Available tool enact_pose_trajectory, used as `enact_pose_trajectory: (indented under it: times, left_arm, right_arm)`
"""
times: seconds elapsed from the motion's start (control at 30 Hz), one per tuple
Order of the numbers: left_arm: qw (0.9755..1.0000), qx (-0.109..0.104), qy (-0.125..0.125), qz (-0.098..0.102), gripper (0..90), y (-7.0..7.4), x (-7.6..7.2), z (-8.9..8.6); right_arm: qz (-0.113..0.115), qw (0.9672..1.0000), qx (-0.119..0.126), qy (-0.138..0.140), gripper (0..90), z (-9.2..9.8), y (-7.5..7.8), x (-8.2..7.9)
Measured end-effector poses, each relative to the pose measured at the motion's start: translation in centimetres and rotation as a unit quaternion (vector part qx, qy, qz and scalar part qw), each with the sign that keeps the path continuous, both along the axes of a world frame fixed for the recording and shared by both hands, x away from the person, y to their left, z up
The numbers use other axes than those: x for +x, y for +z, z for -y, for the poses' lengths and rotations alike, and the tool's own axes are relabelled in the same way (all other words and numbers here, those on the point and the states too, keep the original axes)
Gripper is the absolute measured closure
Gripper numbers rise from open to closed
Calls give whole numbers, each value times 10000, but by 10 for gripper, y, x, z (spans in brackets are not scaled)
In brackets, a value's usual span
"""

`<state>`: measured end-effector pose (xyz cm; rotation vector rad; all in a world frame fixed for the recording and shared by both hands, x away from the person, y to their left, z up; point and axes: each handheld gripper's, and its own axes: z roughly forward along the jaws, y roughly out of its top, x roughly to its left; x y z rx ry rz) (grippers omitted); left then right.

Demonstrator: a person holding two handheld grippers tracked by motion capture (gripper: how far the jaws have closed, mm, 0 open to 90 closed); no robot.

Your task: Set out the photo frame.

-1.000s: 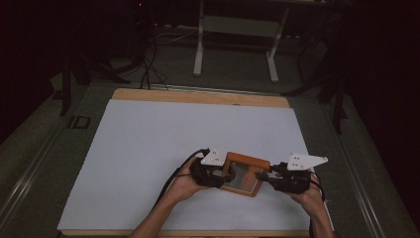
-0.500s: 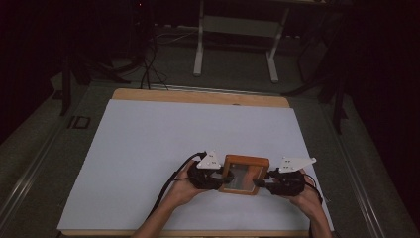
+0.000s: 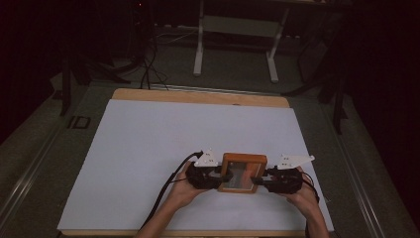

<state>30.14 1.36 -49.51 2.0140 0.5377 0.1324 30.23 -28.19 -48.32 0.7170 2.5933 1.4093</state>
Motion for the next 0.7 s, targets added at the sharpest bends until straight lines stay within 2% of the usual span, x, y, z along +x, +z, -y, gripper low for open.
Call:
enact_pose_trajectory:
  times: [0.23,0.47,0.7]
  left_arm:
    - [9995,-201,61,-235,610,4,3,-3]
    - [9991,-210,100,-354,610,11,4,-7]
    - [9989,-220,185,-368,605,16,3,-14]
  right_arm:
    - [-34,9999,128,-49,626,0,2,0]
    - [-50,9994,337,-53,627,-1,6,2]
    - [-28,9989,463,-61,626,-8,9,3]
